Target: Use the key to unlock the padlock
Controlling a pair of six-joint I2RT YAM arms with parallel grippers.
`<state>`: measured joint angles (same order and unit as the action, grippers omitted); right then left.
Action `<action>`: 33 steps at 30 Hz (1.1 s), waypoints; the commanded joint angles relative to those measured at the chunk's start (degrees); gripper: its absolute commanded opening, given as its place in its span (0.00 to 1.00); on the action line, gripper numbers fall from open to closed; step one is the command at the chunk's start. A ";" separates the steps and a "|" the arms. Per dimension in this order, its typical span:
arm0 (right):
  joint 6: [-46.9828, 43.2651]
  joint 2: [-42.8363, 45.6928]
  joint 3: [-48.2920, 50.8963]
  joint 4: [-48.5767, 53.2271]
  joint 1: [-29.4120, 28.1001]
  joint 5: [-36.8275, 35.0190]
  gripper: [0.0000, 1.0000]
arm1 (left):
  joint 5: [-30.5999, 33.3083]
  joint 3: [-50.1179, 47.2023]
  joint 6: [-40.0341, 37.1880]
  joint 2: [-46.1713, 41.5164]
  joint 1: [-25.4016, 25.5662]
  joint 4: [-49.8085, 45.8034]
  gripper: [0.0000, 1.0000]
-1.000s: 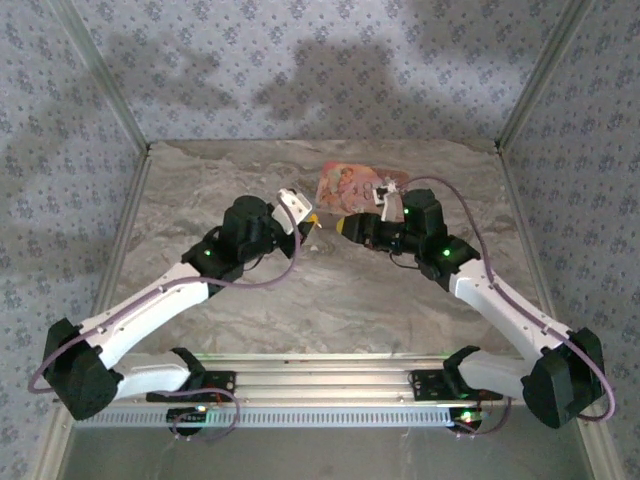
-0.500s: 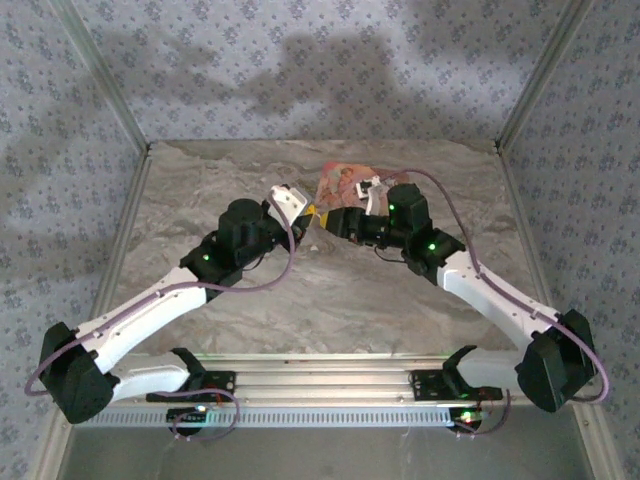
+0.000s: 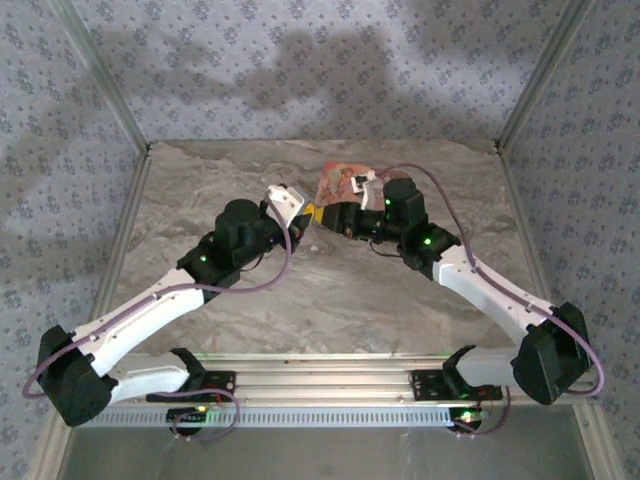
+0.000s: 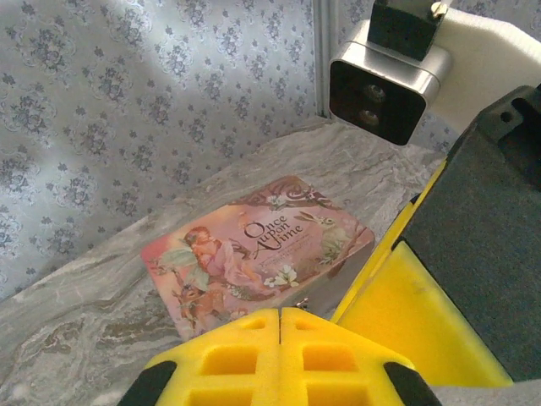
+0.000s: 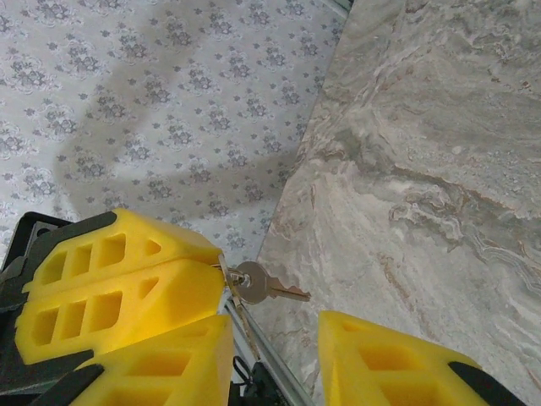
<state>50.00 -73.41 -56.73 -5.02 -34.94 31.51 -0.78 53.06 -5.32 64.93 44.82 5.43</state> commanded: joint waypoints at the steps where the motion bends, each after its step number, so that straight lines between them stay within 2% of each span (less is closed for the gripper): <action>1: 0.18 -0.89 -2.31 -1.93 -0.48 1.95 0.31 | -1.16 -0.24 0.81 -1.21 0.54 1.25 0.00; 4: -0.27 -1.39 -2.81 -1.95 -0.57 2.57 0.22 | -1.41 -0.19 1.09 -1.28 0.56 1.01 0.00; 8: -2.11 -2.00 -3.30 -1.22 -0.36 3.08 0.00 | -1.92 0.48 1.10 -1.31 0.61 -0.29 0.00; 13: -10.46 -0.88 -5.61 5.79 1.45 4.42 0.00 | -4.79 2.58 1.26 -0.65 0.27 -4.90 0.00; 18: -23.31 -0.60 -11.12 20.50 3.79 7.48 0.00 | -11.28 3.31 4.73 -1.32 -2.65 -7.72 0.00; 20: -25.92 -0.35 -13.54 23.12 4.63 9.43 0.00 | -14.12 2.91 6.58 -2.24 -4.51 -7.63 0.10; 21: -27.15 -0.12 -13.96 24.29 5.05 10.09 0.00 | -15.73 2.80 7.54 -2.65 -5.67 -7.71 0.12; 23: -29.12 0.25 -14.48 26.36 5.61 10.67 0.00 | -19.90 2.65 9.37 -3.34 -8.16 -7.77 0.04; 24: -29.93 0.28 -14.61 27.09 6.01 11.34 0.00 | -21.96 2.66 10.63 -3.58 -9.55 -7.80 0.02; 26: -31.37 0.23 -14.96 28.30 6.56 12.75 0.00 | -25.60 2.73 12.35 -3.76 -11.65 -7.80 0.10; 29: -33.29 -0.22 -16.15 30.53 6.90 14.35 0.00 | -30.50 2.77 13.99 -3.84 -14.46 -8.00 0.30; 33: -36.56 -1.30 -19.00 35.61 6.83 17.00 0.00 | -36.16 2.21 9.73 -4.30 -15.04 -7.48 0.45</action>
<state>18.15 -74.30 -72.31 25.21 -28.21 44.49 -29.32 54.65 6.11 62.24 29.82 -2.28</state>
